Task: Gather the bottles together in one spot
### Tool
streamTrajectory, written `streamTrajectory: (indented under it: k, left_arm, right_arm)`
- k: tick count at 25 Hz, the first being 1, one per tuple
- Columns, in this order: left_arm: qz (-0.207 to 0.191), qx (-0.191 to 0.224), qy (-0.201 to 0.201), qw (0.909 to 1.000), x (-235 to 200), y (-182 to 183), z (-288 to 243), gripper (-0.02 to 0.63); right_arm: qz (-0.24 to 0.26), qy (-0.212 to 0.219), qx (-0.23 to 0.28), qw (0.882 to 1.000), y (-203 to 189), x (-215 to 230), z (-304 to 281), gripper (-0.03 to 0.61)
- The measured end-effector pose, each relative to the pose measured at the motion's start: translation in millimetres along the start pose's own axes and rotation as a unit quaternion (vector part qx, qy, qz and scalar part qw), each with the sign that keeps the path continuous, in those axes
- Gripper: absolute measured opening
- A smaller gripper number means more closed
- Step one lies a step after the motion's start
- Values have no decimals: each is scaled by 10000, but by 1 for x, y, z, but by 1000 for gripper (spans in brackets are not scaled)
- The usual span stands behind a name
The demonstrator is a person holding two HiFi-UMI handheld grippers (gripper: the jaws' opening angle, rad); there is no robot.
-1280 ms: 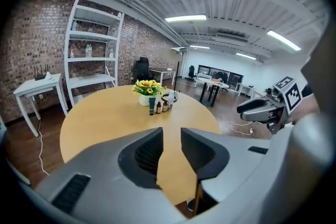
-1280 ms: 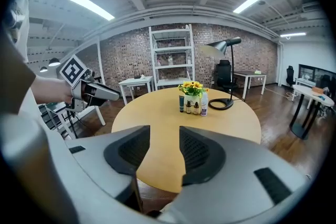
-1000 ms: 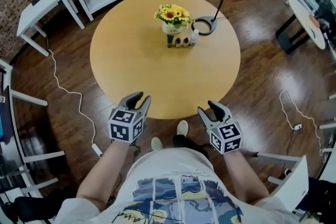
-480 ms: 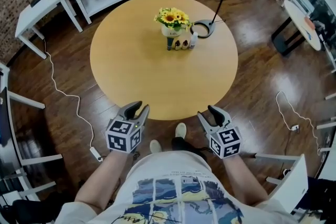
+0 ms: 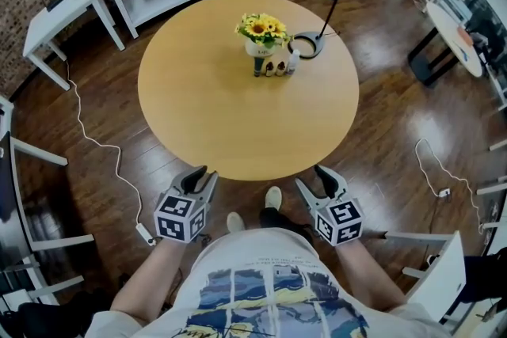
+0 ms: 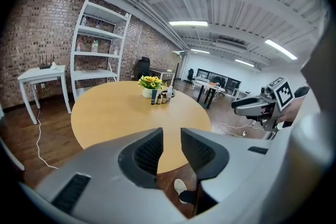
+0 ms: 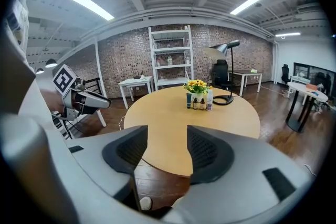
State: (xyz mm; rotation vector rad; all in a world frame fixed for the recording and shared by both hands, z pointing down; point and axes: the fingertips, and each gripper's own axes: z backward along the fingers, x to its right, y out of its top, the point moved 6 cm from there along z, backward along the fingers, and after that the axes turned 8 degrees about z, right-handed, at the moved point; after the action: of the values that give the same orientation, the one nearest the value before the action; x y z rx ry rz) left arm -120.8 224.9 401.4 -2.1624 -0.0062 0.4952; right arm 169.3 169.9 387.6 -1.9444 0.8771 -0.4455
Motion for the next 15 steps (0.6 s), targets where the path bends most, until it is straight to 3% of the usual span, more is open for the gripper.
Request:
streamTrajectory:
  k: [2, 5, 15]
  left_arm:
    - [19, -3, -104, 9999, 1, -4, 2, 110]
    - [65, -7, -264, 9996, 3, -12, 4, 110]
    - [8, 41, -223, 9997, -2, -22, 15, 112]
  right_arm:
    - [-1, -51, -46, 10000, -3, -2, 2, 261]
    - [65, -124, -75, 9999, -9, -7, 5, 261]
    - [435, -73, -369, 9983, -15, -24, -3, 261]
